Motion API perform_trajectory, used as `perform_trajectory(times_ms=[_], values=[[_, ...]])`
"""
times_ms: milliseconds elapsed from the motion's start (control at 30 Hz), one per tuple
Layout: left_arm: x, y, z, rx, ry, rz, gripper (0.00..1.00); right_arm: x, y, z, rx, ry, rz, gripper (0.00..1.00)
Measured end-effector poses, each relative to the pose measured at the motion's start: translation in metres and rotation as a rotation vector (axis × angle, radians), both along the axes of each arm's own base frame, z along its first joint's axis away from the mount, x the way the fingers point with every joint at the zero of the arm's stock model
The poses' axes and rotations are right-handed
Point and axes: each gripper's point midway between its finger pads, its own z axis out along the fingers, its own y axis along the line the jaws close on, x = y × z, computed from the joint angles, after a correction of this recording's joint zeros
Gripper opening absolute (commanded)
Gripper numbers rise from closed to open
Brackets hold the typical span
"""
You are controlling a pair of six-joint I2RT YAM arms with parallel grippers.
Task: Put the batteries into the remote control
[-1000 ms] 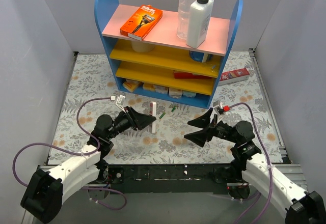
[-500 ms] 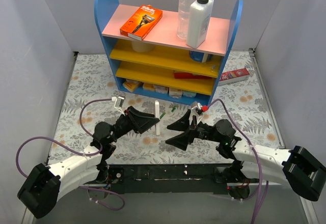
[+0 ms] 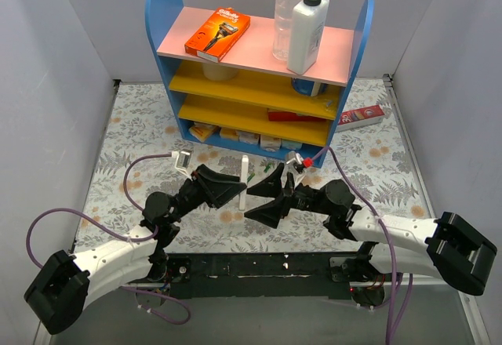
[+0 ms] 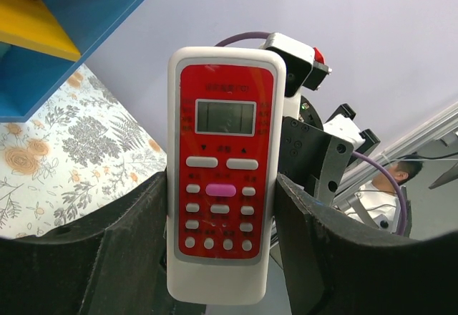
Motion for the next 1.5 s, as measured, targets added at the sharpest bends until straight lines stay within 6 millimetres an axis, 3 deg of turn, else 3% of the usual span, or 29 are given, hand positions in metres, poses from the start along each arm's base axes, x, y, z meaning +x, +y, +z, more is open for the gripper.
perform_trajectory(times_ms=[400, 667, 767, 933, 1067, 1167, 1200, 1300, 1333, 1500], values=[[-0.008, -0.005, 0.004, -0.012, -0.016, -0.016, 0.10, 0.007, 0.008, -0.005, -0.015, 0.022, -0.025, 0.96], [-0.005, -0.005, 0.003, -0.015, -0.015, 0.000, 0.10, 0.013, 0.008, -0.005, -0.012, 0.031, -0.058, 0.91], [-0.004, -0.006, 0.000, -0.013, -0.011, 0.002, 0.10, 0.012, 0.010, -0.007, -0.014, 0.032, -0.049, 0.86], [-0.003, -0.008, -0.001, -0.013, -0.014, 0.007, 0.11, 0.009, 0.013, -0.014, -0.030, 0.043, -0.025, 0.63], [-0.004, -0.007, 0.001, -0.016, -0.032, 0.012, 0.21, 0.006, 0.013, -0.012, -0.026, 0.053, -0.015, 0.44], [-0.005, -0.006, 0.000, -0.012, -0.034, 0.013, 0.44, 0.006, 0.013, -0.014, -0.032, 0.051, -0.014, 0.28], [-0.005, -0.005, -0.002, -0.009, -0.034, 0.014, 0.59, 0.006, 0.013, -0.015, -0.037, 0.050, -0.015, 0.22], [-0.007, -0.004, -0.004, 0.004, -0.035, 0.018, 0.85, 0.003, 0.012, -0.018, -0.064, 0.035, -0.016, 0.11], [-0.006, -0.002, -0.004, 0.007, -0.033, 0.030, 0.98, 0.005, 0.010, -0.020, -0.078, 0.027, -0.029, 0.09], [0.004, 0.005, -0.002, 0.069, 0.000, 0.108, 0.98, 0.019, 0.003, -0.029, -0.192, -0.012, -0.118, 0.04]])
